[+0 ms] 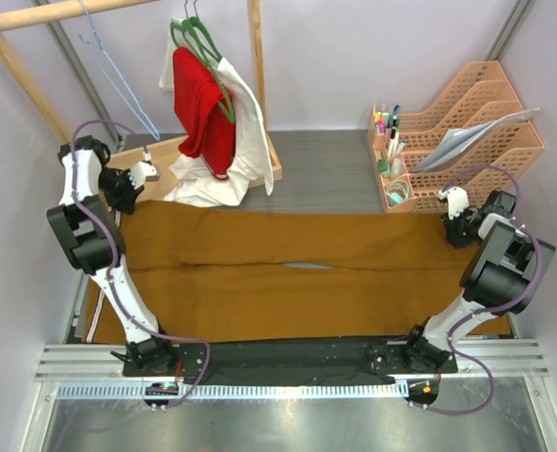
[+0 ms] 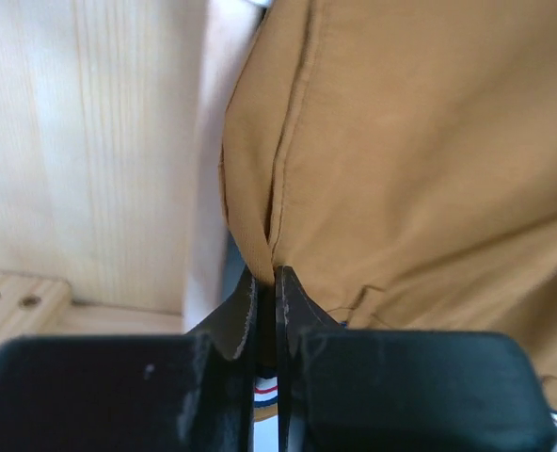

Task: Place the trousers on the hanger
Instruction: Fold the trousers

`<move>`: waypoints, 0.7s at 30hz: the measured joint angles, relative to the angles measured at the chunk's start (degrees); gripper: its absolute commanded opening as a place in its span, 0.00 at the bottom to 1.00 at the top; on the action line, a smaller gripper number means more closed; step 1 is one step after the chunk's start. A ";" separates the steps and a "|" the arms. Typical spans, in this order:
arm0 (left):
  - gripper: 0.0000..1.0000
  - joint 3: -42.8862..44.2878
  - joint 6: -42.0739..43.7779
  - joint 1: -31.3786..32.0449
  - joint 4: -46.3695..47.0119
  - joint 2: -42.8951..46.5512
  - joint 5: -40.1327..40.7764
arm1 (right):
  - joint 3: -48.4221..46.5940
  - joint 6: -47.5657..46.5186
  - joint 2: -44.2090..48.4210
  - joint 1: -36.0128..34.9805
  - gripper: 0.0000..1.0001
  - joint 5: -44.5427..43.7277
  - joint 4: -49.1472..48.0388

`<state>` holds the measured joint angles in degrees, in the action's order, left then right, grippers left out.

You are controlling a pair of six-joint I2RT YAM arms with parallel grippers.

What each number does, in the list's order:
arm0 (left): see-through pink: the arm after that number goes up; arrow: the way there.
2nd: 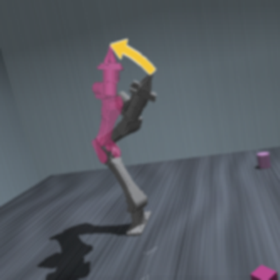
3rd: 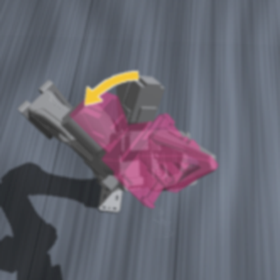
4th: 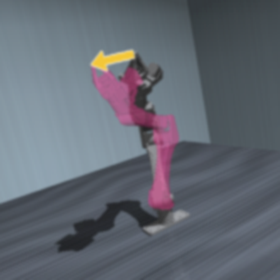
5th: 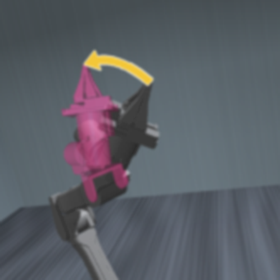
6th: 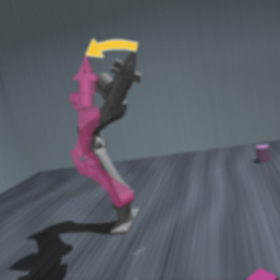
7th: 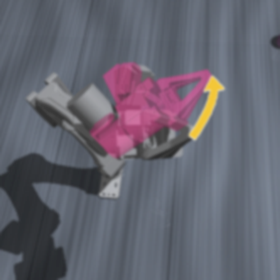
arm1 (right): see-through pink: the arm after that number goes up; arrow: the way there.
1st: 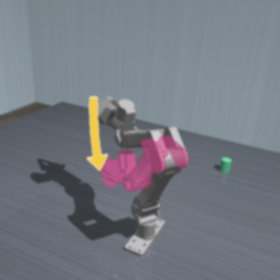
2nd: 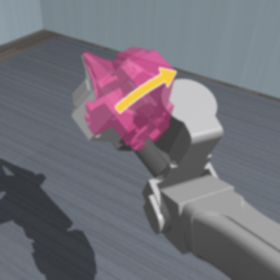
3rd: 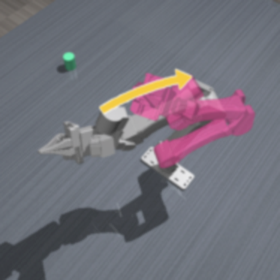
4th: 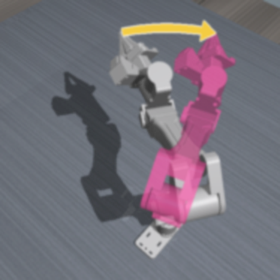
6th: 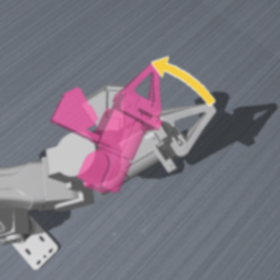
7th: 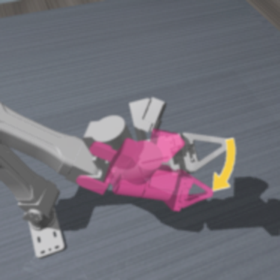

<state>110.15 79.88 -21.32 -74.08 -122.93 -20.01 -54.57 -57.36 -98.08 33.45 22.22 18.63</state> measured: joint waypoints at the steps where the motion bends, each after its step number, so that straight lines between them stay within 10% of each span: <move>1: 0.00 -1.51 -0.31 -0.17 0.42 1.84 -0.46 | 0.42 -0.39 0.26 0.00 0.23 -0.11 -0.24; 13: 0.00 -24.96 0.37 -6.64 4.44 37.73 -6.27 | 6.16 -9.38 7.37 1.18 0.22 -3.41 5.86; 21: 0.00 -33.35 3.34 -20.04 6.05 41.35 -11.13 | 14.36 -20.20 18.60 6.62 0.27 -4.13 20.26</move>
<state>76.79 83.22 -41.36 -68.03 -81.58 -31.14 -40.21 -77.56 -79.48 40.07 18.09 38.89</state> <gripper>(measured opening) 0.039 0.204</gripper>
